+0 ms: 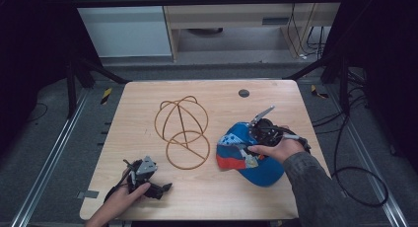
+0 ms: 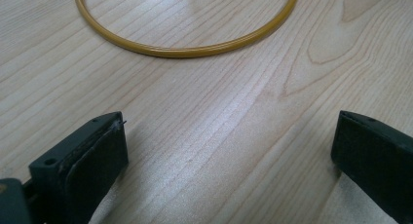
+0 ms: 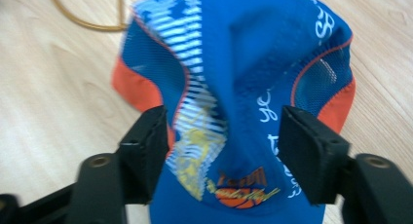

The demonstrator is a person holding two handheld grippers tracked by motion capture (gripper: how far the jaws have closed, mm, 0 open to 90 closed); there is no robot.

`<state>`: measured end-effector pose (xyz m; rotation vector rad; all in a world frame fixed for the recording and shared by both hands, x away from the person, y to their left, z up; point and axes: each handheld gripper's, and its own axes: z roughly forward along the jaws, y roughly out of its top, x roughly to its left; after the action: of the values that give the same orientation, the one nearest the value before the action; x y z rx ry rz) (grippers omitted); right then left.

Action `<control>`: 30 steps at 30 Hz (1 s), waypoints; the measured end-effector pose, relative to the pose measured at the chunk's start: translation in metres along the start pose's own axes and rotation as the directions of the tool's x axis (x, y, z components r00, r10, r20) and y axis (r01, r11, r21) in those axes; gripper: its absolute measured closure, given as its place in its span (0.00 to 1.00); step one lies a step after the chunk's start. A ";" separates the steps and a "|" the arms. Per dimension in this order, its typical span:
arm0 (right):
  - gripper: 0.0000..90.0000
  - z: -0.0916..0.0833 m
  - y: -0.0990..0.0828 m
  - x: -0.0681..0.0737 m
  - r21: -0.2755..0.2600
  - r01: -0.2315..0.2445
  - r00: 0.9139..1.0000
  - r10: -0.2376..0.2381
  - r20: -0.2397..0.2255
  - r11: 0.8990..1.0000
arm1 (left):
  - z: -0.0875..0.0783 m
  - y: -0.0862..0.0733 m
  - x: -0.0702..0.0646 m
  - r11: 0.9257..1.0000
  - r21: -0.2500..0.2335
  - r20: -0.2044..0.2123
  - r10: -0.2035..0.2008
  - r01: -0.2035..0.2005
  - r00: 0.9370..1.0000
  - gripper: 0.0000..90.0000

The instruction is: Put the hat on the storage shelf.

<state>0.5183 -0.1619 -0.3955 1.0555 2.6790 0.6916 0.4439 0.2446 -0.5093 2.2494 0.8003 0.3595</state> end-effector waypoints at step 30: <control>1.00 -0.055 0.006 -0.010 -0.094 0.004 1.000 -0.007 -0.028 0.996 | 0.001 0.000 -0.001 1.000 -0.009 -0.001 -0.009 0.009 1.000 0.00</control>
<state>0.5117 -0.1843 -0.3443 1.0215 2.6434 0.8291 0.4436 0.2439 -0.5098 2.2372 0.8075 0.3589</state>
